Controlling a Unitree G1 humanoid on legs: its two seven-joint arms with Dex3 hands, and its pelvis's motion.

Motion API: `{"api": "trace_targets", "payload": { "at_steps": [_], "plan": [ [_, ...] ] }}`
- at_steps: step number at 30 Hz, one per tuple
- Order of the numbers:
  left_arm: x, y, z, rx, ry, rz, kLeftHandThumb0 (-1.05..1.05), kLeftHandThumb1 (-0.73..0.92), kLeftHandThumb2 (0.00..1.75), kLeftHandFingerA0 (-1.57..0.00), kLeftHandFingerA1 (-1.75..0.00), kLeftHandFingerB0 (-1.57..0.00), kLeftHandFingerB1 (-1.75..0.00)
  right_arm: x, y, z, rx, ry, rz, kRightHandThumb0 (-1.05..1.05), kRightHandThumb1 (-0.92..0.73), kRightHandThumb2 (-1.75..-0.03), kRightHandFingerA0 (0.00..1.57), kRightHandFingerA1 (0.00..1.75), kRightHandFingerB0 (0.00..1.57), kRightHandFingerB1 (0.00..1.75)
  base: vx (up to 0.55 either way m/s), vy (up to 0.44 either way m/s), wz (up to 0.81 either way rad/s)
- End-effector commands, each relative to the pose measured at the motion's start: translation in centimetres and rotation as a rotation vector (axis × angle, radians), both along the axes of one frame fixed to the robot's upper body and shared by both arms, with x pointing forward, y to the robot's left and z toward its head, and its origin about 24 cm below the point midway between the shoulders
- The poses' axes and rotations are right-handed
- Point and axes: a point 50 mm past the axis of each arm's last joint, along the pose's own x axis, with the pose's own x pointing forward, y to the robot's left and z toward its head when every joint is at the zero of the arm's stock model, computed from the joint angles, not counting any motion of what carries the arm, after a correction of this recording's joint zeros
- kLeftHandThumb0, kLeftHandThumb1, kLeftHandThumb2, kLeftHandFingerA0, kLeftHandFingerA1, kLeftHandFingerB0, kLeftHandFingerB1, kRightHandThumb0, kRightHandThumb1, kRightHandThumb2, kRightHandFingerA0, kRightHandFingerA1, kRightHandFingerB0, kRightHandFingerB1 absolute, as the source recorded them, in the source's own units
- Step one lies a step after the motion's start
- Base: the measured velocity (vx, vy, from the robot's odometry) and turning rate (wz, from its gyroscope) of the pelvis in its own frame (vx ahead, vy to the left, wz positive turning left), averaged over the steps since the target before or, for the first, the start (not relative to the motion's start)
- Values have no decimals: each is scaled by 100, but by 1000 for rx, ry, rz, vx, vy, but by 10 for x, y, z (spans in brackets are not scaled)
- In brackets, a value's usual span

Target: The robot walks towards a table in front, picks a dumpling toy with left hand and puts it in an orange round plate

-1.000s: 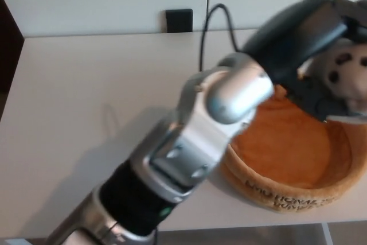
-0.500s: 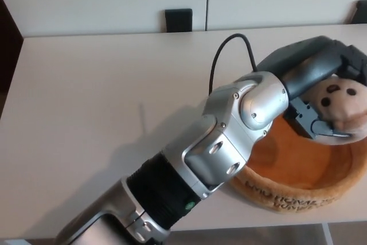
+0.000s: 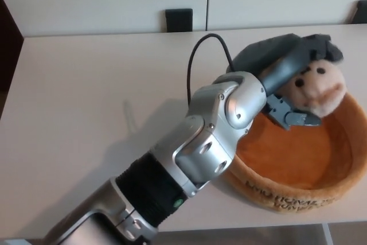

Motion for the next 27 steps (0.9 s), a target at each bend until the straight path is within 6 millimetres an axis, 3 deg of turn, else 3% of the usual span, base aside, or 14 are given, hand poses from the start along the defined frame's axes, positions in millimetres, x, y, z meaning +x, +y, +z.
{"api": "trace_targets", "payload": {
  "at_steps": [1,4,5,6,7,8,16,17,19,20,21,23,24,27],
  "plan": [
    [-3,1,2,153,-22,-48,-84,44,91,0,0,0,-8,0,-4,2,7,-23,-14,-32,-59,-59,50,83,26,64,0,0,0],
    [-3,0,3,189,-35,-54,-86,45,93,0,0,0,-6,2,-4,3,11,-26,-13,-33,-59,-59,51,84,26,65,0,0,0],
    [-2,-2,1,205,-33,-65,-91,47,96,0,0,0,-1,3,-4,4,7,-33,2,-28,-41,-91,54,79,24,62,0,0,0],
    [-2,-2,1,213,-31,-69,-105,44,84,0,-1,0,-2,3,-4,4,7,-35,8,-26,-39,-90,52,77,25,62,0,0,0],
    [-2,-2,0,218,-30,-72,-105,44,84,0,-1,0,-2,4,-4,4,7,-36,11,-26,-39,-90,52,77,25,62,0,0,0],
    [-2,-2,1,226,-26,-75,-94,49,99,0,0,0,-2,4,-4,4,8,-34,11,-29,-58,-59,51,84,25,63,0,0,0],
    [1,6,5,235,14,-79,-99,52,101,0,0,0,-6,5,-5,4,15,-32,-13,-25,-56,-59,51,82,28,62,0,0,0],
    [1,7,7,235,10,-78,-100,54,101,0,0,0,-3,5,-5,4,17,-30,-19,-21,-35,-87,54,78,25,62,0,0,0],
    [1,9,9,235,5,-77,-100,54,101,0,0,0,-3,5,-5,4,17,-28,-27,-21,-35,-87,54,78,25,62,0,0,0],
    [0,11,10,232,-4,-79,-102,55,102,0,0,0,-2,4,-4,3,15,-21,-28,-25,-54,-56,53,84,27,60,0,0,0],
    [-1,15,15,217,-13,-80,-105,70,62,0,0,0,0,4,-3,3,10,-18,-20,-25,-55,-58,52,83,27,61,0,0,0],
    [-1,18,21,199,-23,-81,-105,70,62,0,0,0,0,4,-3,3,5,-15,-8,-25,-55,-58,52,83,27,61,0,0,0],
    [-3,26,38,138,-79,-76,-99,54,99,0,0,0,-2,4,-3,3,-2,-17,9,-25,-58,-60,48,81,27,62,0,0,0],
    [-12,50,82,51,-207,-95,-102,57,100,0,-1,0,0,6,-3,3,-19,-7,32,-25,-61,-59,50,80,26,59,0,0,0]
  ]
}}
